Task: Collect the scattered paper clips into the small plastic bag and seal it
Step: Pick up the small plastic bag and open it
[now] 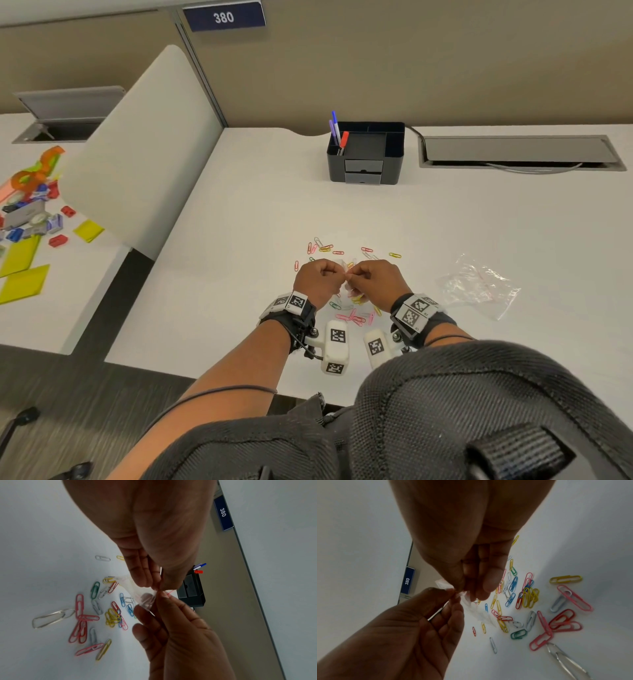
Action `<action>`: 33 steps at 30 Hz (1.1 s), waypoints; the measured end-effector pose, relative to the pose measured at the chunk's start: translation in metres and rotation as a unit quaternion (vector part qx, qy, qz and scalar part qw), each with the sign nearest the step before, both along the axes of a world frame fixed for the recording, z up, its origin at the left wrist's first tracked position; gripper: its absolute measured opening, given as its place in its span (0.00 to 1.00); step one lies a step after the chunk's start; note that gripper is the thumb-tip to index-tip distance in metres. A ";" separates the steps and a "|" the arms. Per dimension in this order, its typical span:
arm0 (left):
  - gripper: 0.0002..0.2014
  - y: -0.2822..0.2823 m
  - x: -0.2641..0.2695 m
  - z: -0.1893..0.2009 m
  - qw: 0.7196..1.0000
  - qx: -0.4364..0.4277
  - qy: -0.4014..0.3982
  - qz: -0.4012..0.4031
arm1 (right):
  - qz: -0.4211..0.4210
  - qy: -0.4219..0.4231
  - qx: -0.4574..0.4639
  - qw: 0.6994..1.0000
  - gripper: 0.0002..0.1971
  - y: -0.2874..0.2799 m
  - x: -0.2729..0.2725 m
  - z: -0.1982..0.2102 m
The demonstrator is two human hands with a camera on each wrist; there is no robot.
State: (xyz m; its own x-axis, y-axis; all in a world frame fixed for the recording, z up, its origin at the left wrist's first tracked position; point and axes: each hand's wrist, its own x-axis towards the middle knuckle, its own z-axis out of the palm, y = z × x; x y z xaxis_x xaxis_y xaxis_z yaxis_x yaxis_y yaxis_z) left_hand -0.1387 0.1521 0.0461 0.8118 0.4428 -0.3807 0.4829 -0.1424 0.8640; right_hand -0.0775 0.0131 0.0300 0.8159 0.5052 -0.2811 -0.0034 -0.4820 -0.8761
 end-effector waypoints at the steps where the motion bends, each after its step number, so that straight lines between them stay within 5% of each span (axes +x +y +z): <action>1: 0.05 0.000 0.000 0.001 1.000 -0.002 0.001 0.002 | -0.011 0.012 0.008 1.000 0.06 0.000 0.000 0.001; 14: 0.06 0.000 -0.002 0.001 0.999 -0.021 -0.001 -0.040 | -0.065 0.150 0.110 0.980 0.04 -0.007 0.004 0.005; 33: 0.06 0.003 0.003 -0.006 0.988 0.132 -0.013 -0.072 | -0.043 0.017 -0.008 0.999 0.06 0.000 0.005 0.002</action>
